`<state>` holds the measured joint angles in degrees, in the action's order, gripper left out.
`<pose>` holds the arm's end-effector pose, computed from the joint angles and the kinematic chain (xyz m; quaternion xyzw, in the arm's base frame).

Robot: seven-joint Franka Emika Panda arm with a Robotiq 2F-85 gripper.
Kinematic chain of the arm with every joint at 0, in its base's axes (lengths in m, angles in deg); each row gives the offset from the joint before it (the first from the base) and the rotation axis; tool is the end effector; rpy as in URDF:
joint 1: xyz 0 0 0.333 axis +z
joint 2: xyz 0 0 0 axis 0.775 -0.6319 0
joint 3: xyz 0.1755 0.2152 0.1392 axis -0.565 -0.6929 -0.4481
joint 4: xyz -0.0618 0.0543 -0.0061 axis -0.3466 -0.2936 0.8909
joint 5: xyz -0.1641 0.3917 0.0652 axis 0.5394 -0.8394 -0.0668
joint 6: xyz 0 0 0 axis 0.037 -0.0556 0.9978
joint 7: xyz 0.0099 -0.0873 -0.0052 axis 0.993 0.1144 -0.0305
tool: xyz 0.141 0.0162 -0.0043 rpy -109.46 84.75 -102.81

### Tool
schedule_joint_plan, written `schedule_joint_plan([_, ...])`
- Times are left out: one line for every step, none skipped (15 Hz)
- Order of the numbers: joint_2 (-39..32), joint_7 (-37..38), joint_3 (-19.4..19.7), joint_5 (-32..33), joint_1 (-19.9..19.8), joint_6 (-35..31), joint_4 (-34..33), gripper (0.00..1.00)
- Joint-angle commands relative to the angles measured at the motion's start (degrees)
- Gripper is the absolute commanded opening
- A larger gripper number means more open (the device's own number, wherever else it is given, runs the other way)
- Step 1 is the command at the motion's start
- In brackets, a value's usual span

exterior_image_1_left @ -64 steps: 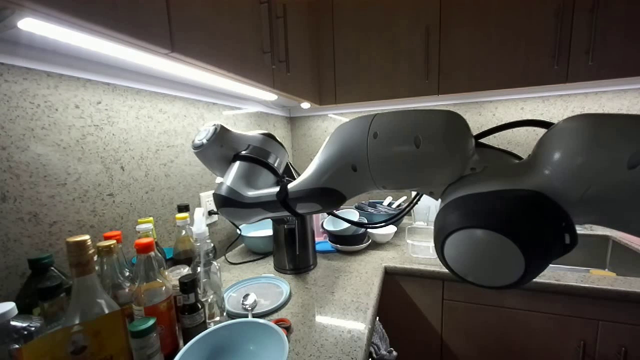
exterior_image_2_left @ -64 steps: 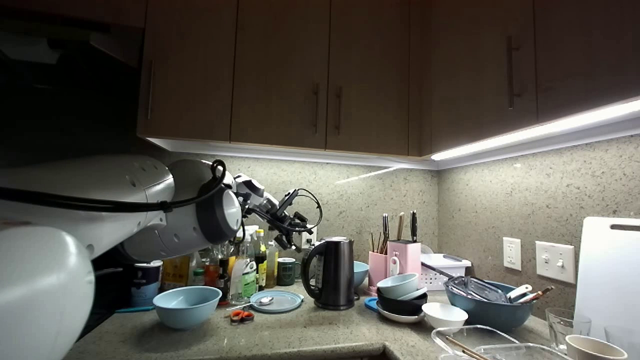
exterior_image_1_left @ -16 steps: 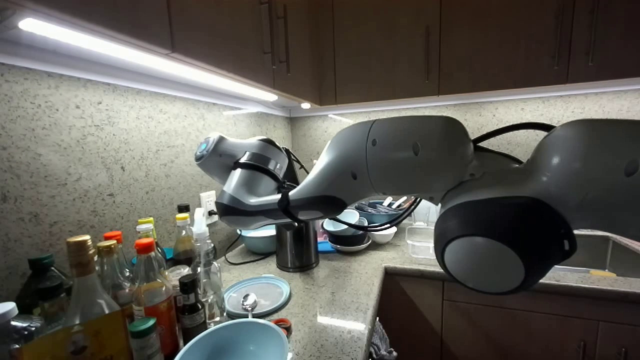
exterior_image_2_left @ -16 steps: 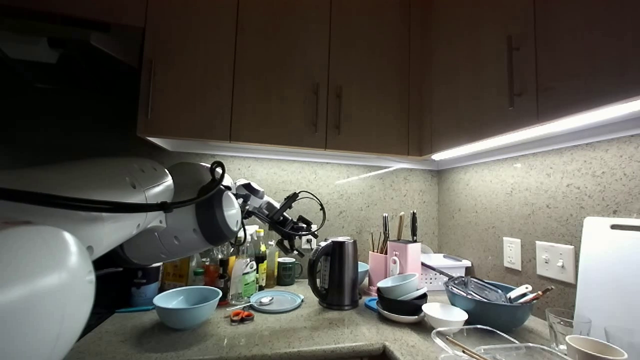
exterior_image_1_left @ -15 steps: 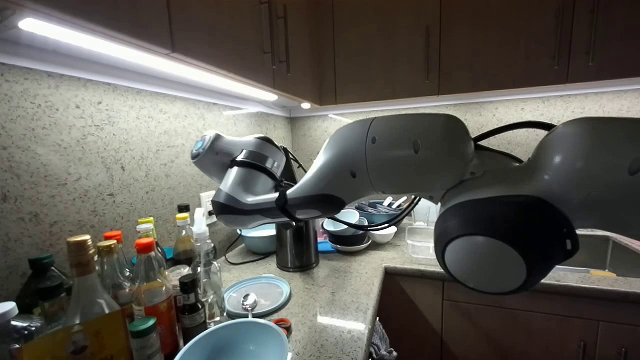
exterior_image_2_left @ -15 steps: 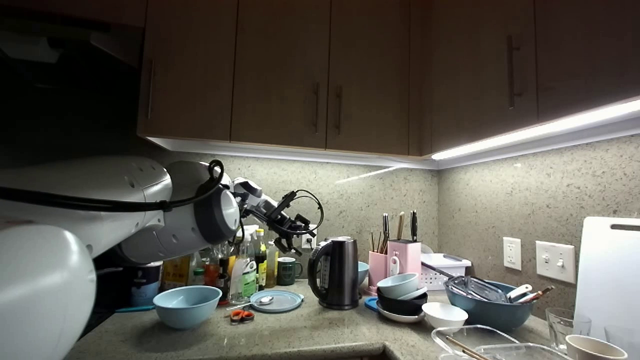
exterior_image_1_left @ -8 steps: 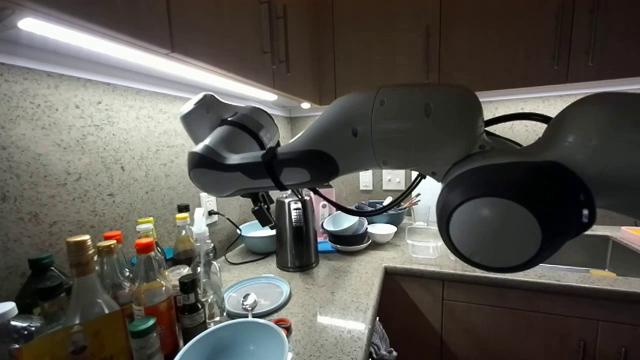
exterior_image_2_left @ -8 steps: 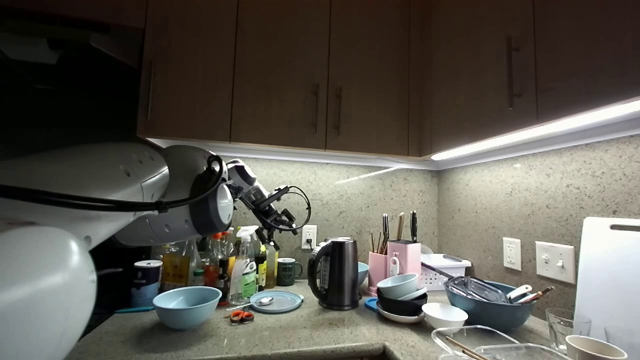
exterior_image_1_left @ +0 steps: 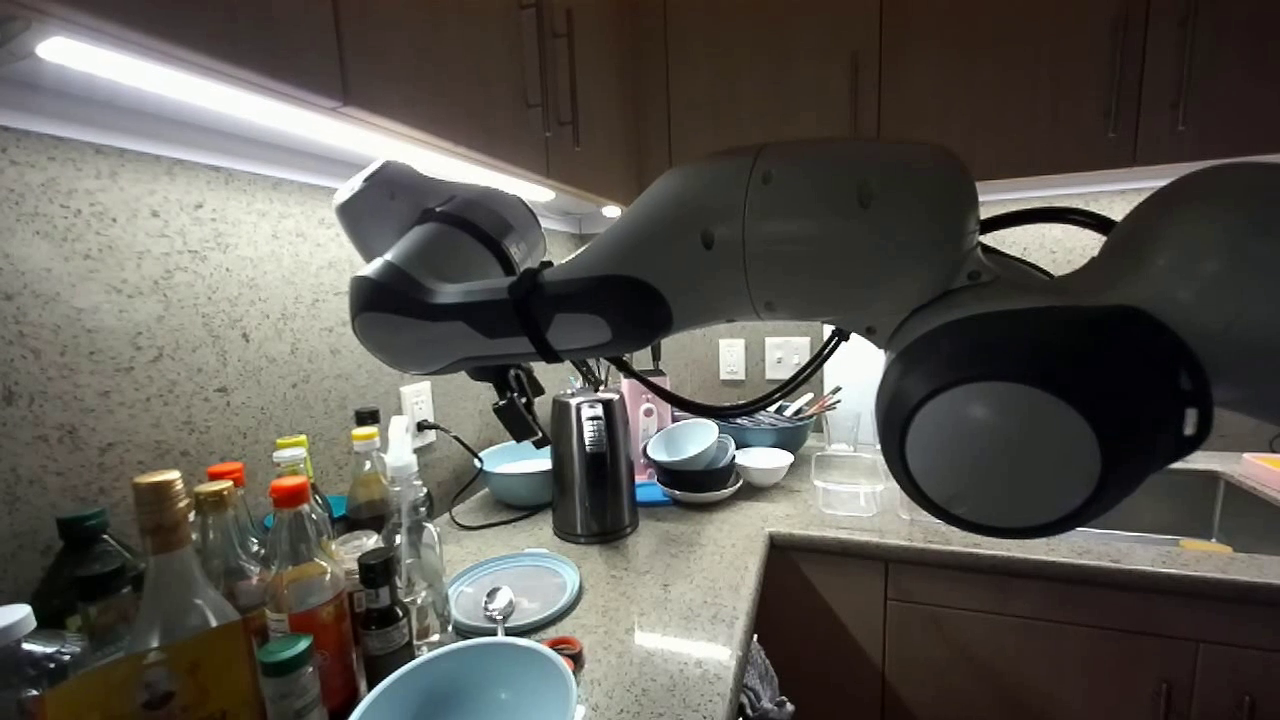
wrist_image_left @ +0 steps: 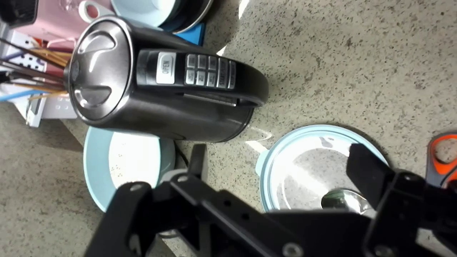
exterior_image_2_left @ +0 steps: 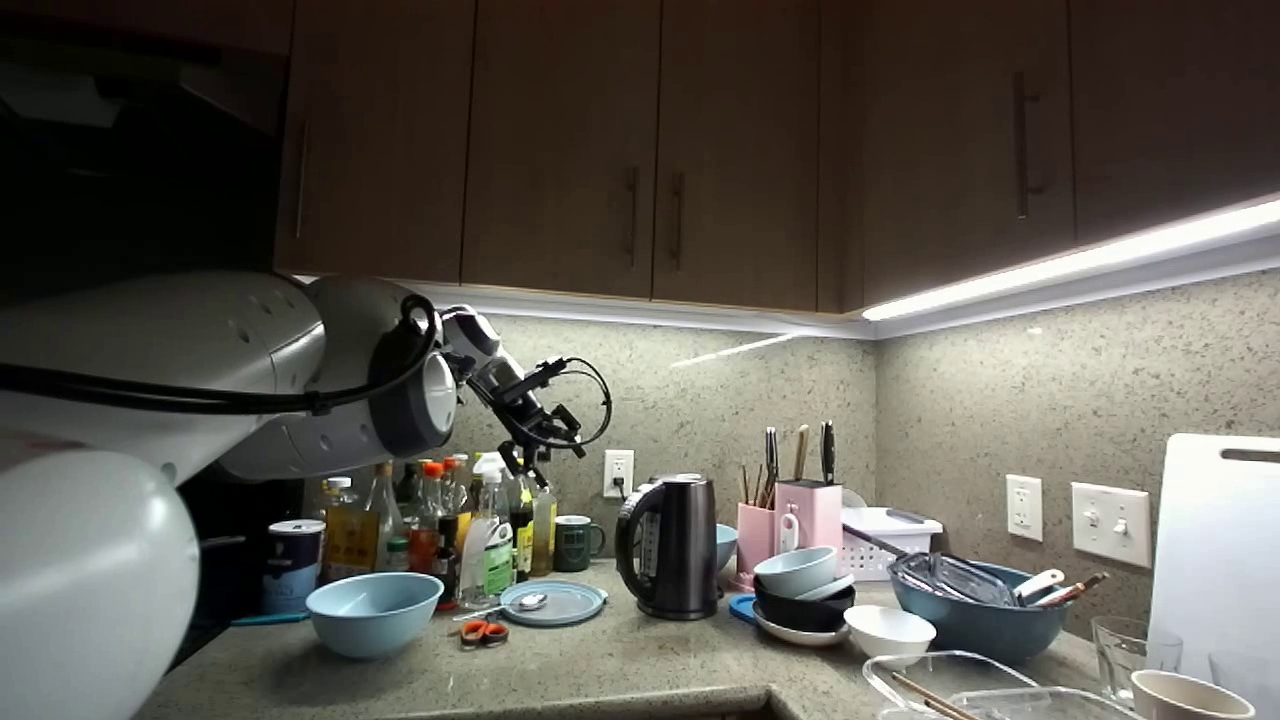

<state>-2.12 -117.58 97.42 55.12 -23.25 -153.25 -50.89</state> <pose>0.7857 0.2623 0.3917 0.8248 0.4534 -0.0119 0.3376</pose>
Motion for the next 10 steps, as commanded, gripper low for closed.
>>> schedule_joint_plan([-0.6, 11.4, 0.0, -1.8, -0.2, 2.9, 1.0, 1.00])
schedule_joint_plan([-1.4, 14.8, 0.1, -1.8, -0.4, 3.0, 0.7, 1.00])
schedule_joint_plan([-2.4, 18.1, 0.4, -1.8, -0.6, 2.9, 0.2, 1.00])
schedule_joint_plan([-3.3, 21.6, 0.6, -1.8, -0.7, 2.8, -0.1, 1.00])
schedule_joint_plan([-4.0, 24.9, 0.7, -1.8, -0.9, 2.8, -0.3, 1.00])
schedule_joint_plan([-4.8, 28.2, 1.3, -1.4, -0.8, 2.1, -0.7, 1.00])
schedule_joint_plan([-5.3, 31.0, 2.5, -0.1, -0.3, 2.0, -0.9, 1.00])
schedule_joint_plan([-4.3, 26.3, 1.3, -1.1, -0.5, 1.9, 0.4, 1.00])
schedule_joint_plan([-4.6, 28.4, 1.9, -1.0, -0.4, 1.8, 0.6, 1.00])
schedule_joint_plan([-4.8, 29.4, 2.2, -0.9, -0.4, 1.8, 0.5, 1.00])
